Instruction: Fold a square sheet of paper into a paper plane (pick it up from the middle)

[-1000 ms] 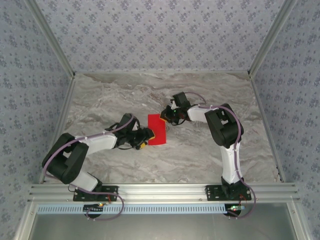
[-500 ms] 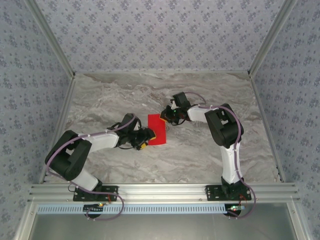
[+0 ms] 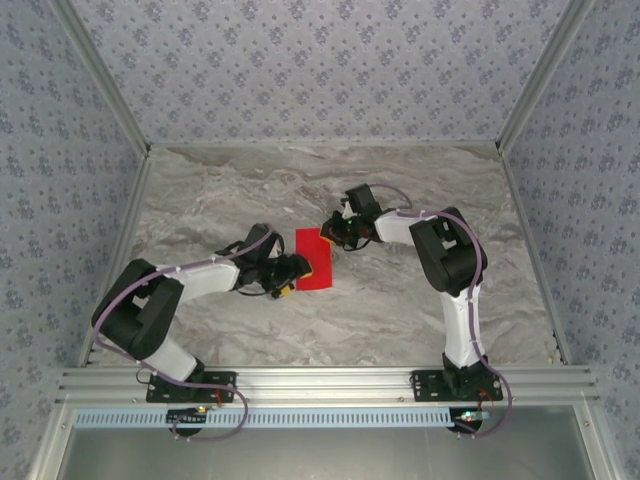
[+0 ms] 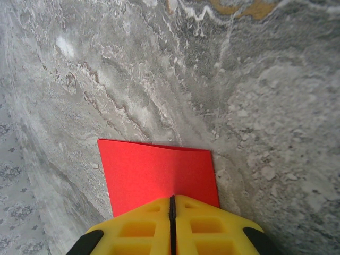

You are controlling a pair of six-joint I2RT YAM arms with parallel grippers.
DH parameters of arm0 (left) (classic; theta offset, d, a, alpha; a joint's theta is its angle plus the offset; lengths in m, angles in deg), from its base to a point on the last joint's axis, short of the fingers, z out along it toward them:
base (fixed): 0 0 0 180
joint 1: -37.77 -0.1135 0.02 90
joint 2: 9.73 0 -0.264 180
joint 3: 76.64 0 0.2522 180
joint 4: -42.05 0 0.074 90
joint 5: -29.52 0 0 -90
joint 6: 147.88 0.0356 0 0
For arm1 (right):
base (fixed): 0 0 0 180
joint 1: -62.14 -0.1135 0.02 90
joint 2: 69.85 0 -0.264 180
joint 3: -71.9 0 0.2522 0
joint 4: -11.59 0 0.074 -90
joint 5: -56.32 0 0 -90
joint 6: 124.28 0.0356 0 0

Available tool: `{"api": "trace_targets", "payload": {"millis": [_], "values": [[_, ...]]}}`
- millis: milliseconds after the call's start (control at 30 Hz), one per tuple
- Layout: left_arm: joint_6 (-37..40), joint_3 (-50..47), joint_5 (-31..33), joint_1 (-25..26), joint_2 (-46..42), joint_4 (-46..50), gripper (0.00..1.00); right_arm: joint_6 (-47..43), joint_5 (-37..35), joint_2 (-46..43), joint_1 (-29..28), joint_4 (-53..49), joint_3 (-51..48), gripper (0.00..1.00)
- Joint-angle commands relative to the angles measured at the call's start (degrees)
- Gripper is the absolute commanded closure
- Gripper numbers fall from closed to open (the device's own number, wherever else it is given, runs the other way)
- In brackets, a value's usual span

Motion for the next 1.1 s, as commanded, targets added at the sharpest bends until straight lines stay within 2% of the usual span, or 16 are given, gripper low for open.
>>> {"api": "trace_targets", "payload": {"millis": [0, 200, 833, 933, 1067], "values": [[1.18, 1.44, 1.49, 0.48, -1.17, 3.84, 0.32, -0.58, -2.35, 2.76, 0.16, -5.75, -1.96, 0.90], [0.97, 2.15, -0.44, 1.24, 1.04, 1.65, 0.32, -0.46, -2.27, 2.80, 0.20, -5.75, -2.05, 0.90], [3.46, 4.25, 3.79, 2.41, 1.97, 6.99, 0.25, -0.58, -2.27, 2.89, 0.21, -5.78, -2.31, 0.90], [3.46, 4.24, 2.49, 2.50, 2.58, 5.62, 0.25, -0.51, -2.25, 2.81, 0.21, -5.75, -2.40, 0.90], [3.11, 3.94, -0.05, 2.61, 2.86, 1.79, 0.31, -0.52, -2.17, 2.81, 0.22, -5.73, -2.48, 0.90]]}}
